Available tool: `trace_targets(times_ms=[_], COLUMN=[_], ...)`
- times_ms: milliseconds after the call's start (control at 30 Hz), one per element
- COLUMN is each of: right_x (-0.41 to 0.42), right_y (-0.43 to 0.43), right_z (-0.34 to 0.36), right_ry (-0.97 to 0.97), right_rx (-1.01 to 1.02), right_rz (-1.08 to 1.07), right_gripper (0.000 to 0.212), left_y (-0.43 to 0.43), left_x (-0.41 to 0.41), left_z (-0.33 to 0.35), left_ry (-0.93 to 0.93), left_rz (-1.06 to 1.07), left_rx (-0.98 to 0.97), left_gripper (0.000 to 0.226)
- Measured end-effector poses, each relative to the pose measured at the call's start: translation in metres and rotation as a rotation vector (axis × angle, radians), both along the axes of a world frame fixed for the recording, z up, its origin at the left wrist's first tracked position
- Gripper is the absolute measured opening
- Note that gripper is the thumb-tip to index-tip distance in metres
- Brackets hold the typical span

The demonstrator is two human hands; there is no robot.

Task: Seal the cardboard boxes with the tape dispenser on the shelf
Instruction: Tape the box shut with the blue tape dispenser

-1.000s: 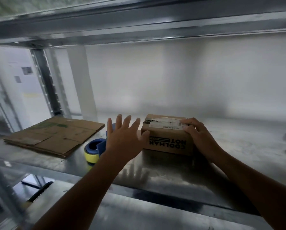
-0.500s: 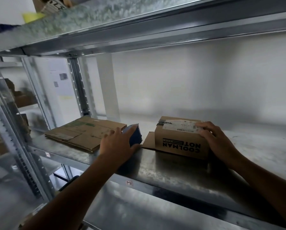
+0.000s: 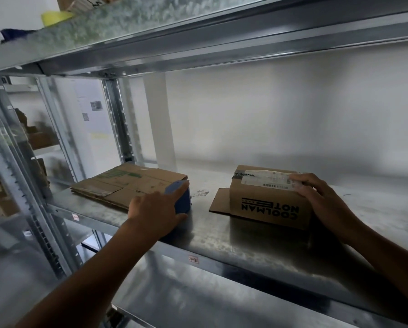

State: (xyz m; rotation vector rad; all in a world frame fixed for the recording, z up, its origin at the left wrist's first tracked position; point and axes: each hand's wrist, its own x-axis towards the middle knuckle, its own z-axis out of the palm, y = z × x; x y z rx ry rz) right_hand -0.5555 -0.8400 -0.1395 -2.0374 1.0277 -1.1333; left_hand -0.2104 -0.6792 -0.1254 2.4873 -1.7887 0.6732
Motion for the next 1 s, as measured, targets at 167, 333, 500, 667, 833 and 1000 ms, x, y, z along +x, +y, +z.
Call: trace_targets(times_ms=[167,333,500,667,833,1000], right_x=[0.001,0.002,0.007,0.011,0.005,-0.001], right_y=[-0.002,0.000,0.005,0.011,0.010,0.006], right_z=[-0.001,-0.002,-0.002,0.004,0.008,0.012], right_ry=[-0.005,-0.024,-0.035,-0.055,-0.017,-0.165], right_rx=[0.022,0.025,0.036,0.016,0.035,0.169], right_rz=[0.007,0.005,0.007,-0.022,0.017,0.136], right_gripper=[0.023,0.023,0.023,0.022,0.025,0.021], left_y=[0.002,-0.001,-0.020,-0.061,-0.114,-0.156], left_x=[0.014,0.020,0.017,-0.014,-0.047,-0.072], left_z=[0.000,-0.005,0.006,0.043,0.081,0.092], left_ry=[-0.042,0.013,0.141,0.269,0.225,0.186], left_rz=[-0.031,-0.064,-0.236,-0.580,-0.883,-0.955], left_rx=[-0.034,-0.153,-0.240,-0.263,-0.094,-0.030], left_gripper=[0.087,0.083,0.083,0.079,0.072,0.078])
